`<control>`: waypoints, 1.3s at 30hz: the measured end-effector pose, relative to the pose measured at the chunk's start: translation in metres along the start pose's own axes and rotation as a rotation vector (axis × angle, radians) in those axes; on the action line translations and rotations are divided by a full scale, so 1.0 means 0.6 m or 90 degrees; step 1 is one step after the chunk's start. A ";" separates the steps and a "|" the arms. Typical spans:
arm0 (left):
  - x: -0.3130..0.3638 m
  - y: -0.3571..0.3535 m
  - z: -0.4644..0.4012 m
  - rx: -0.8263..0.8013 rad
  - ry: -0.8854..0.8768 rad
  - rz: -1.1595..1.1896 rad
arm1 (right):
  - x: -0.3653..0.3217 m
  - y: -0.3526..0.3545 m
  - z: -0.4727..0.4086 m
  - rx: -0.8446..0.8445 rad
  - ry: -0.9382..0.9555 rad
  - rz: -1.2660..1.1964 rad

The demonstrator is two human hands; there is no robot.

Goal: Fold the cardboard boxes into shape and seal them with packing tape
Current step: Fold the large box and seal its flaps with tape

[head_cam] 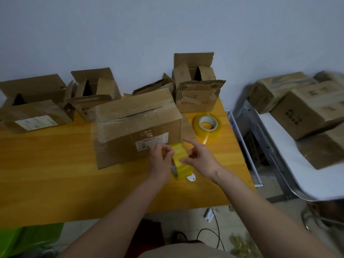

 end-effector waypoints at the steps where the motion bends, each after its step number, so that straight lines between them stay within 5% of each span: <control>1: 0.000 -0.010 -0.002 0.010 -0.003 -0.021 | 0.004 0.004 0.003 0.005 0.008 -0.025; 10: -0.007 -0.093 -0.016 -0.109 0.009 -0.002 | 0.056 0.058 0.014 0.065 0.001 -0.069; 16: -0.036 -0.105 -0.013 -0.236 0.133 -0.059 | 0.130 0.070 -0.007 0.179 -0.051 0.245; 23: -0.068 -0.025 0.006 -0.295 0.143 -0.196 | 0.195 0.031 -0.021 0.103 -0.128 0.469; 27: -0.082 0.037 0.014 -0.252 0.161 -0.223 | 0.193 0.007 -0.035 0.029 -0.174 0.516; 30: -0.082 0.086 0.026 -0.179 0.153 -0.233 | 0.150 -0.005 -0.043 0.190 -0.115 0.626; 35: -0.046 0.197 0.022 0.138 -0.032 -0.341 | 0.000 -0.098 -0.049 0.270 0.115 0.364; 39: -0.034 0.295 -0.051 0.194 -0.127 -0.483 | -0.103 -0.183 -0.052 0.231 0.210 0.293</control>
Point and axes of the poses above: each hand's wrist, its own z-axis away from the middle knuckle, its own y-axis out of the back of the hand, x = y × z, the point moved 2 cm from there along -z, towards the middle knuckle, and after that the axes turned 13 degrees about -y, right-handed, at the moved point
